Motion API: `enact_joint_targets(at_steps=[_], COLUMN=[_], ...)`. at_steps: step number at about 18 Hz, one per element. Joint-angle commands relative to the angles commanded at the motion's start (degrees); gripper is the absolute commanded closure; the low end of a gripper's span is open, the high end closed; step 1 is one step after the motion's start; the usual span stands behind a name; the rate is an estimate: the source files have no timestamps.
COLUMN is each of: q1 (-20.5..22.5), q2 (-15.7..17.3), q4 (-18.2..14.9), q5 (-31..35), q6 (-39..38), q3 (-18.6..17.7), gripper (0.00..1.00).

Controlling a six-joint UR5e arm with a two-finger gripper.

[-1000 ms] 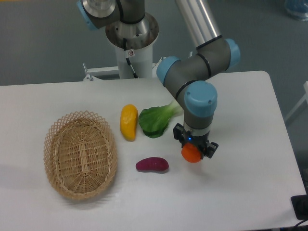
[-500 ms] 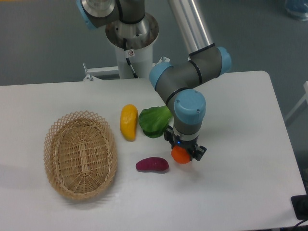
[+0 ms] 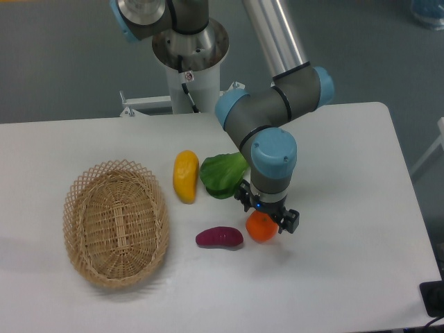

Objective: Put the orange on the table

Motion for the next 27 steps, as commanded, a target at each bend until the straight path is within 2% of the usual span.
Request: enact_joint_targets(at_steps=[5,9,14,17,20,27], q1=[2.63,4.74,6.24,7.56,8.26,8.26], q2=[0.53,0.97,1.23,1.06,0.97,0.97], q4=[-0.09,-1.92,-10.00,-15.80,-16.08,-15.56], q5=[-0.61,-1.40,-3.95,-5.18,-5.01,-4.57], q6=[0.35,0.97,1.05,4.12,6.15,6.07], q3=[3.07,5.62,10.01,12.82,13.97,14.06], gripper=[0.00,0.00,0.00,0.00,0.00,0.00])
